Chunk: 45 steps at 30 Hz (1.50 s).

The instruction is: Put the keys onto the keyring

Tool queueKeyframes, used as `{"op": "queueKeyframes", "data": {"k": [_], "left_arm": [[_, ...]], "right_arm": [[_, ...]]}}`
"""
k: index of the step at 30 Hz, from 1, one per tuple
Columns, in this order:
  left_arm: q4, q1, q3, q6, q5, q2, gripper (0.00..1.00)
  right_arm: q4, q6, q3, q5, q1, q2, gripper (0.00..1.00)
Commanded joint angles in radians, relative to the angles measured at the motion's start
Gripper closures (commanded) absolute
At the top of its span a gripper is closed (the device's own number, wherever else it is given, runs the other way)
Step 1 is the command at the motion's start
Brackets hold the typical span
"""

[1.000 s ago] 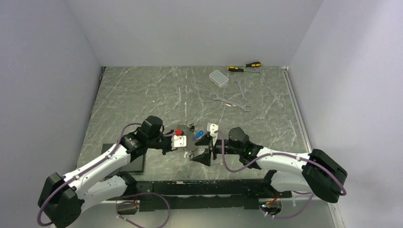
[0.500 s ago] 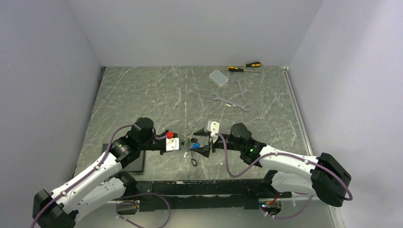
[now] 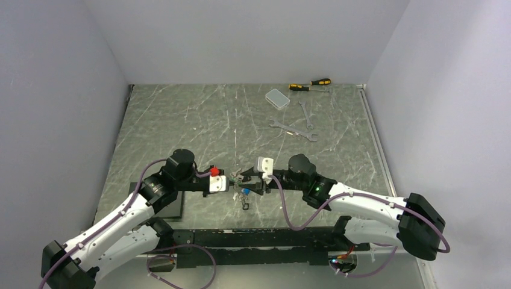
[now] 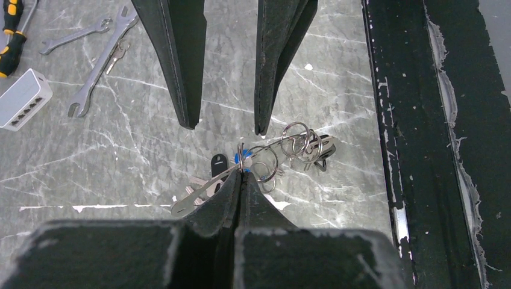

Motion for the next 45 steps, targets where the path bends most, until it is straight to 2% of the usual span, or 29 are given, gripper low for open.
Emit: {"op": "queueKeyframes", "data": {"k": [1, 16, 27, 29, 31, 36, 37, 42, 43, 45], "left_arm": [[0.031, -0.004, 0.053, -0.016, 0.053, -0.002, 1.00], [0.019, -0.004, 0.055, -0.009, 0.061, -0.007, 1.00], [0.017, -0.003, 0.057, -0.013, 0.058, -0.011, 1.00], [0.018, -0.004, 0.056, -0.014, 0.059, -0.011, 1.00], [0.016, -0.003, 0.056, -0.013, 0.057, -0.012, 1.00], [0.012, -0.004, 0.059, -0.008, 0.061, -0.011, 1.00], [0.009, -0.004, 0.061, -0.009, 0.064, -0.011, 0.98], [0.019, -0.004, 0.054, -0.021, 0.071, -0.031, 0.49], [0.029, -0.004, 0.048, -0.024, 0.065, -0.044, 0.42], [0.038, -0.004, 0.038, -0.027, 0.055, -0.066, 0.37]], "right_arm": [[-0.005, -0.050, 0.054, -0.004, 0.016, 0.008, 0.58], [-0.015, -0.084, 0.094, 0.055, 0.047, 0.064, 0.75], [-0.092, -0.117, 0.120, 0.045, 0.055, 0.087, 0.86], [-0.113, -0.129, 0.127, 0.042, 0.055, 0.093, 0.91], [-0.142, -0.145, 0.140, 0.044, 0.057, 0.101, 1.00], [-0.148, -0.165, 0.138, 0.042, 0.058, 0.093, 1.00], [-0.146, -0.169, 0.135, 0.038, 0.059, 0.089, 1.00], [-0.173, -0.204, 0.134, 0.040, 0.058, 0.057, 1.00], [-0.176, -0.214, 0.133, 0.042, 0.058, 0.047, 1.00], [-0.178, -0.226, 0.128, 0.049, 0.057, 0.020, 1.00]]}}
